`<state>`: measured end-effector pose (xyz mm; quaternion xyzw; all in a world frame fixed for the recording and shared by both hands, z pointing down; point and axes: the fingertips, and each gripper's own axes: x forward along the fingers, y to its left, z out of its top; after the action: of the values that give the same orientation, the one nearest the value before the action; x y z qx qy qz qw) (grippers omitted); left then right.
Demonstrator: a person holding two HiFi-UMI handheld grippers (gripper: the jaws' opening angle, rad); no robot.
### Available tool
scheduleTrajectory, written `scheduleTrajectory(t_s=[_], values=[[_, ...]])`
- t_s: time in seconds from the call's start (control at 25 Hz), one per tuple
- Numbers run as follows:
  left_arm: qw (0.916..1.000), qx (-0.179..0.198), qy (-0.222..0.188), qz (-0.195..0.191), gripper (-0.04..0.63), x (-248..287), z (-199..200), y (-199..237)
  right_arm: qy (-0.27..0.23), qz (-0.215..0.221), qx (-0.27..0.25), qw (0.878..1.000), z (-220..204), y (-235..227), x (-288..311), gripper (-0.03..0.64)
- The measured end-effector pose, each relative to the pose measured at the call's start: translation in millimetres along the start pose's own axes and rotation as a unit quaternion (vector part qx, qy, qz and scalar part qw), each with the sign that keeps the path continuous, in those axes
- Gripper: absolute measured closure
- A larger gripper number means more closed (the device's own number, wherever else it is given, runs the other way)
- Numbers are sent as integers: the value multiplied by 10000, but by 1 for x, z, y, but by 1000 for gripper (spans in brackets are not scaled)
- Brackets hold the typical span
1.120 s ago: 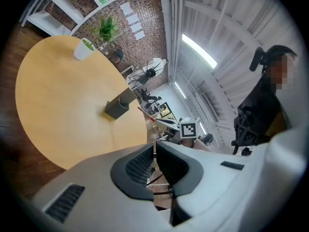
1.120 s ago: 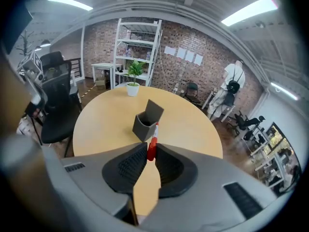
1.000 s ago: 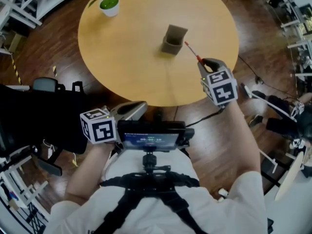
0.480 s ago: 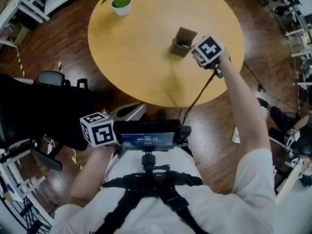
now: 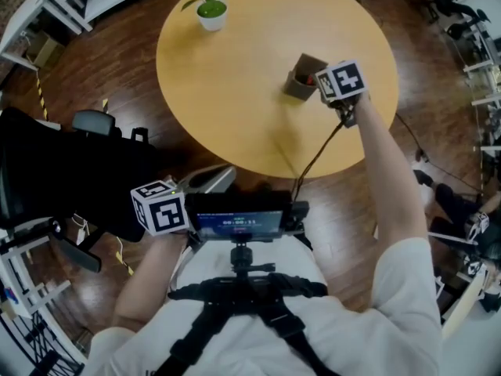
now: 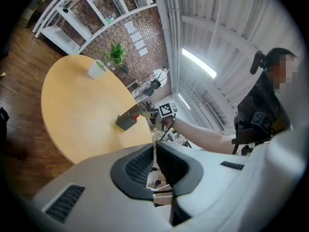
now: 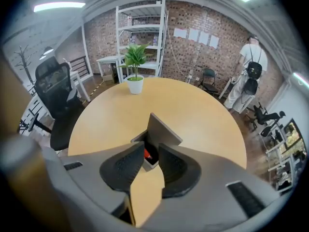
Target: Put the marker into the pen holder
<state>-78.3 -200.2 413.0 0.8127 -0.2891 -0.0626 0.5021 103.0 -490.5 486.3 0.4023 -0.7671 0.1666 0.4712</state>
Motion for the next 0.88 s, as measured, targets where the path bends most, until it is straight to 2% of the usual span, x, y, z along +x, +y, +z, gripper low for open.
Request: scheduleTrajectory(t_s=[0.28,0.44,0.52,0.64,0.88], values=[[9997,144,171,-43,594,2,6,8,-595,-331,795,9945,-10,-3,-19,512],[9994,129,240,-203,594,3,6,10,-1029,-228,1429,9841,-26,12,-38,512],[9993,187,276,-137,594,0,9,13,-1213,-143,1677,9783,-35,25,-46,514],[9992,208,318,-144,594,-5,10,20,-1382,-176,1913,9716,-48,41,-56,520],[9985,212,470,-170,594,5,5,21,-1630,-380,2120,9628,-66,40,-81,528]])
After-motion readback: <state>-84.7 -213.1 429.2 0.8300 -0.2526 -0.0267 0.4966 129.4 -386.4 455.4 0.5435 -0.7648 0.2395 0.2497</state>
